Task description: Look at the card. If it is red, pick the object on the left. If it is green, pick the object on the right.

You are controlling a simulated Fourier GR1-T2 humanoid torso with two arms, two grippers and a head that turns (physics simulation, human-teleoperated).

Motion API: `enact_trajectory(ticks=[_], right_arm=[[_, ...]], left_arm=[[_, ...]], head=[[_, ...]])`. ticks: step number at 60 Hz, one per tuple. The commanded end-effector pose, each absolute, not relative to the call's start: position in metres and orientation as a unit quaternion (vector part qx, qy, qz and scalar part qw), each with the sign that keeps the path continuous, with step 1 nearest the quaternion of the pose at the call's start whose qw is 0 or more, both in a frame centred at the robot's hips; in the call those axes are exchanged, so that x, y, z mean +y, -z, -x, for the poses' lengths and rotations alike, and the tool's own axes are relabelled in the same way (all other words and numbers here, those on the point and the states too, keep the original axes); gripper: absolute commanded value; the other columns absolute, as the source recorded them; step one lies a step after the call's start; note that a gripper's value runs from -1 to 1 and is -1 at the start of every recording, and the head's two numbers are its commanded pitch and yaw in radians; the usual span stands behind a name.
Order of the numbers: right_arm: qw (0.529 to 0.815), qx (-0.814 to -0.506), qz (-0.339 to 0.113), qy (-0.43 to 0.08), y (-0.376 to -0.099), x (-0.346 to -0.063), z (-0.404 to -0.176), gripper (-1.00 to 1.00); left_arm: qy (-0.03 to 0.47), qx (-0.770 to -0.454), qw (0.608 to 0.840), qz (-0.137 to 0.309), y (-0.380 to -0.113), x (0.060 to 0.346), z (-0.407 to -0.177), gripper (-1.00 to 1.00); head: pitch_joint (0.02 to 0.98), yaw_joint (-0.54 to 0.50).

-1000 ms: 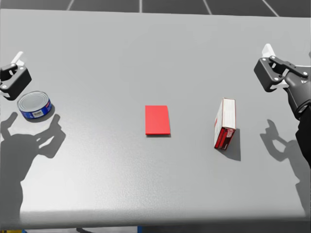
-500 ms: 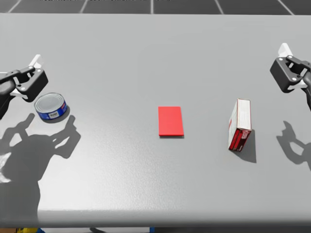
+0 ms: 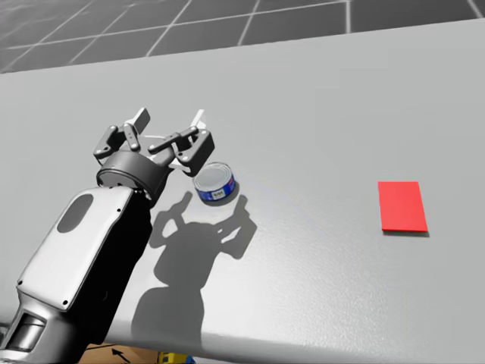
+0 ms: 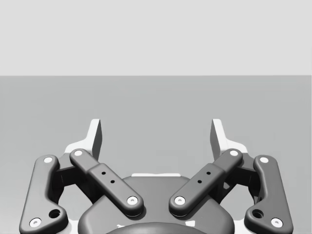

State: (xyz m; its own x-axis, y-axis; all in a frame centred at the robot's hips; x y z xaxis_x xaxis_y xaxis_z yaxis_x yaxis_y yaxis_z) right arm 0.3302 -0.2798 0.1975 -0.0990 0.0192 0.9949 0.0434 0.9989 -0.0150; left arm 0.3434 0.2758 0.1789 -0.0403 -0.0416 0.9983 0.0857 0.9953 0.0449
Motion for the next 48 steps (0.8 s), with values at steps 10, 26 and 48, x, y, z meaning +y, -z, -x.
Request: enact_trajectory(ticks=[10,26,48], right_arm=[[0.67,-0.742,0.021,0.012,-0.198,-0.28,-0.33,-1.0],[0.67,-0.742,0.022,0.011,-0.197,-0.281,-0.33,-1.0],[0.673,-0.739,0.023,0.014,-0.195,-0.282,-0.331,-1.0]], left_arm=[[0.046,-0.72,0.693,0.015,-0.179,0.276,-0.344,-1.0],[0.046,-0.72,0.693,0.015,-0.179,0.276,-0.344,-1.0],[0.058,-0.712,0.697,0.058,-0.193,0.258,-0.324,-1.0]], head=[[0.79,0.38],[0.794,0.37],[0.804,0.37]])
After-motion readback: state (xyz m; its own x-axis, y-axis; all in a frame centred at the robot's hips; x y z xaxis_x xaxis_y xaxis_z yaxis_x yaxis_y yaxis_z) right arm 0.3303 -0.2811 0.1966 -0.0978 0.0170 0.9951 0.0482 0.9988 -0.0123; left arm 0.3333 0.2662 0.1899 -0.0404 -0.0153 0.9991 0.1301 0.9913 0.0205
